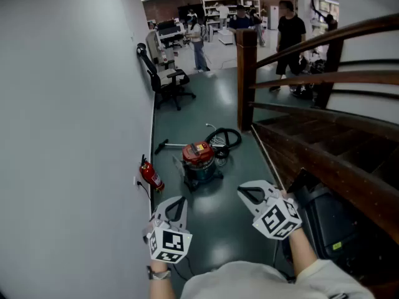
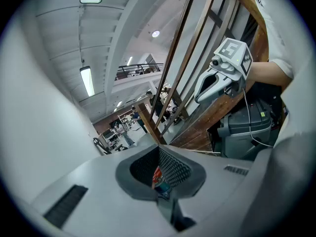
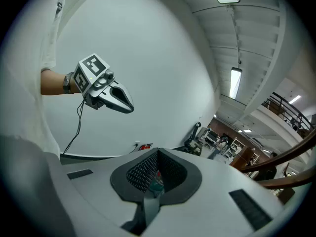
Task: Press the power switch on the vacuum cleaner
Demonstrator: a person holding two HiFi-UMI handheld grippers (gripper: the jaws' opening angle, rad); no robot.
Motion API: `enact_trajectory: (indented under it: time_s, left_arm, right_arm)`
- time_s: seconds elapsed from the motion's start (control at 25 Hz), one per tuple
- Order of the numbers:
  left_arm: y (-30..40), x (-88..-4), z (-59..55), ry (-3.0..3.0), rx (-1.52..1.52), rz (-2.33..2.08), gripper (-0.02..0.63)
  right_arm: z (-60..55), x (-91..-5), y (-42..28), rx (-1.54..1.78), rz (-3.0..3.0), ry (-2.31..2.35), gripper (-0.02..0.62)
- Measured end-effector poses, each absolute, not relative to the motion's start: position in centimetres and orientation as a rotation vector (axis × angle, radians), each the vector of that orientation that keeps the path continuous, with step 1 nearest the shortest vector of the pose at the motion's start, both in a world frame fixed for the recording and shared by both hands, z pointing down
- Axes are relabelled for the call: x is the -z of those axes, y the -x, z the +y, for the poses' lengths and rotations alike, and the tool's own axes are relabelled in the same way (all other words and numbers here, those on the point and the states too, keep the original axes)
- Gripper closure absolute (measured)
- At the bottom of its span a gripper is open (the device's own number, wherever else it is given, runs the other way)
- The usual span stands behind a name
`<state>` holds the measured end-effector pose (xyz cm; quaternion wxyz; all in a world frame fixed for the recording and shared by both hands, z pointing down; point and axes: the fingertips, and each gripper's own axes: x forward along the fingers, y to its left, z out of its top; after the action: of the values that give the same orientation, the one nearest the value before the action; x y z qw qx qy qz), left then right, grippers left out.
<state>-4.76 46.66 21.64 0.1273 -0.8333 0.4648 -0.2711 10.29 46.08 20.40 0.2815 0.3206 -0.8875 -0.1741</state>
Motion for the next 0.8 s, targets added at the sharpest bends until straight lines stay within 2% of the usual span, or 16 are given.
enact_trajectory:
  time_s: [0.8]
  left_arm:
    - [3.2,-22.0,46.1,2.435,0.8,1.365,0.606]
  right_arm:
    - [45.2,-20.1,-11.6,0.454,-2.436,-0.853,0.565]
